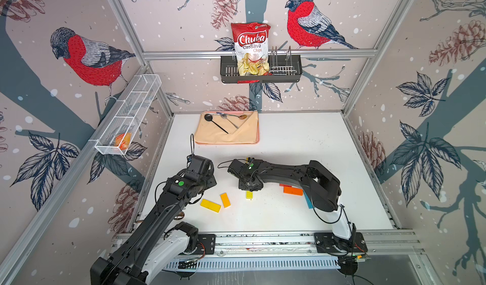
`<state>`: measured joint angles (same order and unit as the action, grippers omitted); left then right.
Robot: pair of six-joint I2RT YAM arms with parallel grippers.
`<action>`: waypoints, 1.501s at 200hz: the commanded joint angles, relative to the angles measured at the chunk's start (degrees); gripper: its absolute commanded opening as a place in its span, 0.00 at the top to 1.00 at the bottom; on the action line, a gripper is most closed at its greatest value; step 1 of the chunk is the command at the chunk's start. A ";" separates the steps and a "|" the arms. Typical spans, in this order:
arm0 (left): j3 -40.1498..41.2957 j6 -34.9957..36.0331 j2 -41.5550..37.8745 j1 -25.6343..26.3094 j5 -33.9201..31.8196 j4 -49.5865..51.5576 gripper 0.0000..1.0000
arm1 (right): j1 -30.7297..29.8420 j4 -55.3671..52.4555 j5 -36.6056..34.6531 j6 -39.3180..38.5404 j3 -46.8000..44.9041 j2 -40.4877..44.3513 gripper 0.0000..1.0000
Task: Assemble the letter h with building blocks
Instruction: Assemble the building block at the center of the board.
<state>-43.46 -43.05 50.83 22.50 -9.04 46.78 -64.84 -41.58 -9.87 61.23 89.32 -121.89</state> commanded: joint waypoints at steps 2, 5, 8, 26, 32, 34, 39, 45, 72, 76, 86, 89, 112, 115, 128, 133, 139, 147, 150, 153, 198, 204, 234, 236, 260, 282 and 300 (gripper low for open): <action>-0.04 0.75 0.06 -0.15 0.40 -0.82 0.42 | 0.23 -0.30 0.73 -0.59 0.32 -0.67 0.64; -0.04 0.77 0.06 -0.11 0.42 -0.86 0.42 | 0.23 -0.34 0.73 -0.59 0.37 -0.64 0.64; -0.03 0.73 0.06 -0.14 0.42 -0.82 0.42 | 0.30 -0.34 0.73 -0.59 0.37 -0.63 0.64; -0.03 0.78 0.08 -0.15 0.41 -0.91 0.42 | 0.27 -0.33 0.79 -0.68 0.72 -0.85 0.64; -0.04 0.81 0.06 -0.17 0.37 -0.91 0.42 | 0.33 -0.26 0.82 -0.74 0.85 -0.95 0.64; -0.04 0.85 0.13 -0.15 0.41 -0.91 0.42 | 0.33 -0.32 0.82 -0.71 0.92 -0.98 0.64; -0.04 0.79 0.18 -0.17 0.42 -0.91 0.42 | 0.26 -0.34 0.73 -0.72 1.01 -1.03 0.64; -0.04 0.81 0.15 -0.16 0.42 -0.98 0.42 | 0.36 -0.51 0.71 -0.68 0.99 -1.07 0.64; 0.07 0.86 0.24 -0.11 0.63 -1.08 0.42 | 0.45 -0.85 0.45 -0.59 1.01 -1.13 0.64; 0.05 0.94 0.24 -0.20 0.65 -1.08 0.42 | 0.44 -0.87 0.44 -0.59 0.95 -1.18 0.63; 0.05 0.93 0.24 -0.18 0.64 -1.17 0.42 | 0.51 -0.86 0.46 -0.50 0.94 -1.36 0.62; 0.04 0.93 0.24 -0.17 0.67 -1.10 0.42 | 0.46 -0.86 0.46 -0.49 0.92 -1.32 0.62; 0.11 0.92 0.32 -0.18 0.69 -1.07 0.41 | 0.24 -0.86 0.34 -0.59 1.22 -1.11 0.53; 0.13 0.91 0.32 -0.18 0.68 -1.08 0.40 | 0.13 -0.92 0.25 -0.63 1.35 -1.01 0.51; 0.13 0.84 0.32 -0.18 0.61 -0.93 0.39 | -0.26 -1.36 -0.36 -0.65 1.88 -0.57 0.44; 0.22 0.90 0.32 -0.17 0.74 -0.91 0.39 | -0.46 -1.69 -0.62 -0.59 2.14 -0.39 0.43; 0.30 0.94 0.33 -0.18 0.90 -0.97 0.38 | -0.63 -2.16 -0.88 -0.52 2.51 -0.29 0.42; 0.43 0.96 0.24 -0.11 1.12 -1.04 0.37 | -0.87 -2.85 -1.18 -0.50 3.06 -0.04 0.40; 0.46 1.10 0.24 -0.13 1.19 -1.08 0.37 | -0.97 -3.12 -1.32 -0.48 3.30 -0.02 0.39; 0.46 1.14 0.24 -0.17 1.26 -1.06 0.37 | -1.09 -3.34 -1.45 -0.50 3.51 0.04 0.38; 1.52 -0.84 -0.46 -0.18 2.71 0.96 0.37 | -2.35 -7.75 -4.96 0.62 4.73 2.37 0.30; 2.04 -1.69 -0.90 -0.12 2.75 1.47 0.37 | -2.64 -8.49 -5.79 0.79 5.00 2.91 0.30; 4.84 -7.10 -4.86 -0.06 2.12 4.63 0.38 | -4.15 -9.57 -9.03 0.82 4.74 8.17 0.27; 5.09 -7.37 -5.12 -0.04 2.21 4.76 0.38 | -4.29 -9.50 -9.20 0.75 4.58 8.64 0.27; 8.03 -11.82 -6.05 2.21 1.22 6.91 0.40 | -3.86 -8.03 -10.56 0.57 0.60 14.63 0.27; 10.52 -19.31 -4.81 7.95 -0.52 7.31 0.39 | -2.70 -6.74 -11.56 0.49 -4.68 20.70 0.27; 13.85 -23.09 -3.36 9.05 1.03 5.30 0.39 | -1.11 -4.92 -11.88 0.55 -10.09 26.12 0.26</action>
<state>-32.58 -58.04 46.11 30.13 -7.70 51.81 -67.40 -47.90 -19.25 61.43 84.23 -101.30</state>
